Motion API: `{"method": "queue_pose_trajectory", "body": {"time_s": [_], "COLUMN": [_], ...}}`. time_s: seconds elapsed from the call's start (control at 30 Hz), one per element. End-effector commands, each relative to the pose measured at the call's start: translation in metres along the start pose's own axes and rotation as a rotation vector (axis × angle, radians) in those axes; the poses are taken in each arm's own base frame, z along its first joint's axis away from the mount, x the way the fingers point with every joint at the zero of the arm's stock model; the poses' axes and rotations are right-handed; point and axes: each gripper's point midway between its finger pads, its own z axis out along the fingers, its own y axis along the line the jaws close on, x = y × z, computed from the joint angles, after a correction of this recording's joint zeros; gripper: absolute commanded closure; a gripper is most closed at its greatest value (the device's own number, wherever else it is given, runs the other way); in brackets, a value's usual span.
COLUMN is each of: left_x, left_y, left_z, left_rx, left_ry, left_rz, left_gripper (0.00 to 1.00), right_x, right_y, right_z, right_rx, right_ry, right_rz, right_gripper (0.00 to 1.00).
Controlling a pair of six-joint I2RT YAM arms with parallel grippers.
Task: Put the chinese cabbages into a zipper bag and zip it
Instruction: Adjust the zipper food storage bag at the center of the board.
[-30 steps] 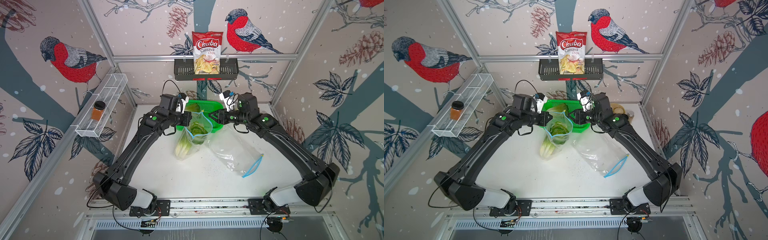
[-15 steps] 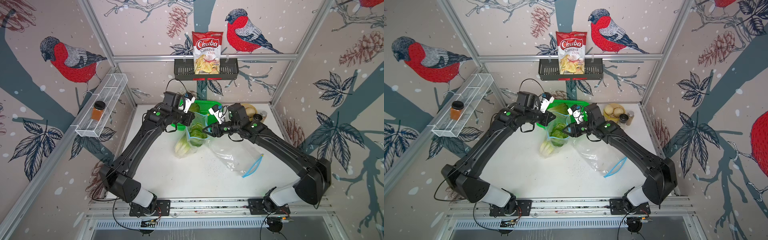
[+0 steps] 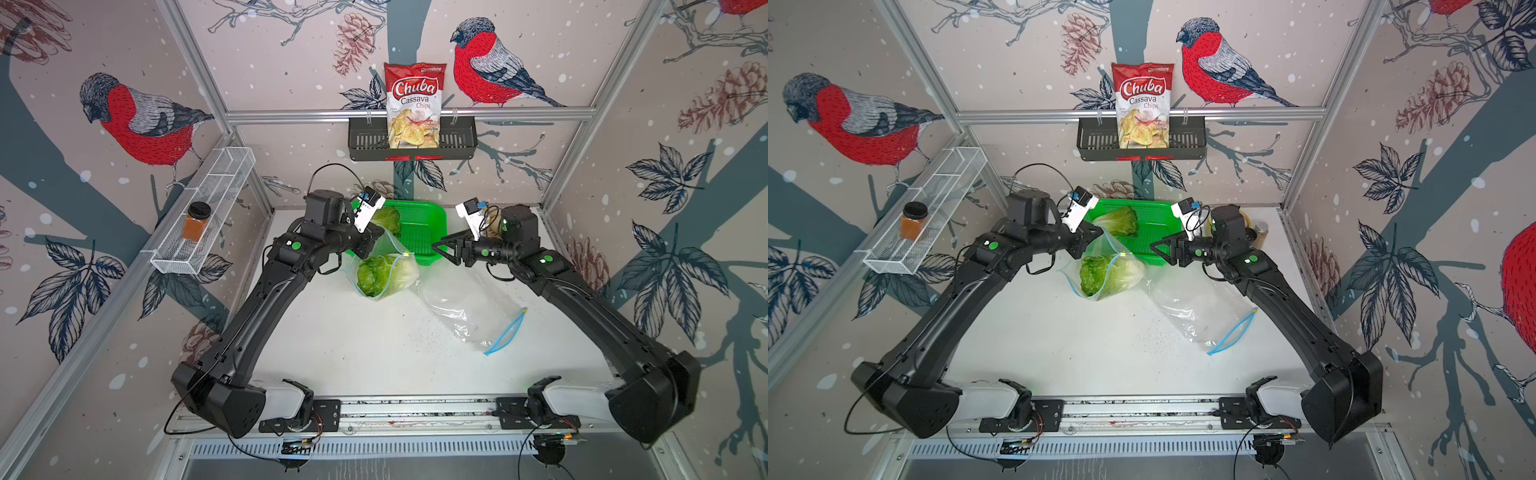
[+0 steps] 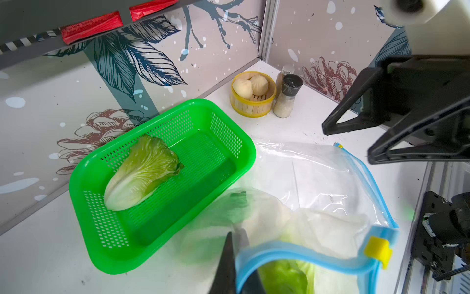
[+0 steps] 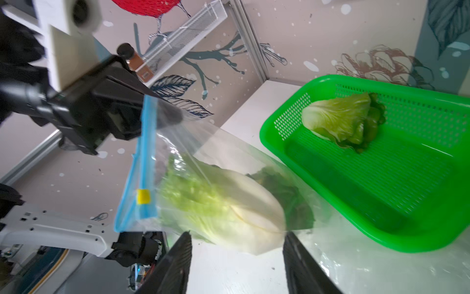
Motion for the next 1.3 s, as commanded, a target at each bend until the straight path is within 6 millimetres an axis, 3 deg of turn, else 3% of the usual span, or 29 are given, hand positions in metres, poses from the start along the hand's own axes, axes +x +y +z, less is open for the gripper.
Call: {"method": "queue_pose_trajectory", "body": {"time_s": [0.0, 0.13, 0.23, 0.37, 0.5, 0.63, 1.27], "left_x": [-0.023, -0.023, -0.019, -0.012, -0.008, -0.008, -0.007], "left_y": [-0.001, -0.002, -0.001, -0.004, -0.005, -0.006, -0.001], "left_z": [-0.001, 0.006, 0.012, 0.018, 0.021, 0.021, 0.027], "left_rx": [0.027, 0.062, 0.068, 0.100, 0.109, 0.116, 0.103], "left_ry": [-0.086, -0.067, -0.053, -0.034, -0.024, -0.036, -0.027], "left_rz": [0.075, 0.053, 0.024, -0.012, -0.026, -0.038, -0.061], "left_gripper": [1.00, 1.00, 1.00, 1.00, 1.00, 1.00, 1.00], "right_x": [-0.009, 0.002, 0.011, 0.008, 0.011, 0.018, 0.023], "right_y": [0.010, 0.028, 0.042, 0.052, 0.046, 0.031, 0.049], "right_z": [-0.002, 0.003, 0.018, 0.028, 0.044, 0.046, 0.056], "right_rx": [-0.040, -0.084, -0.087, -0.081, -0.072, -0.031, -0.147], "right_ry": [-0.051, -0.086, -0.068, -0.093, -0.060, -0.037, -0.005], "right_rz": [-0.153, -0.250, -0.302, -0.339, -0.366, -0.408, -0.408], "right_gripper": [0.40, 0.39, 0.39, 0.39, 0.40, 0.42, 0.66]}}
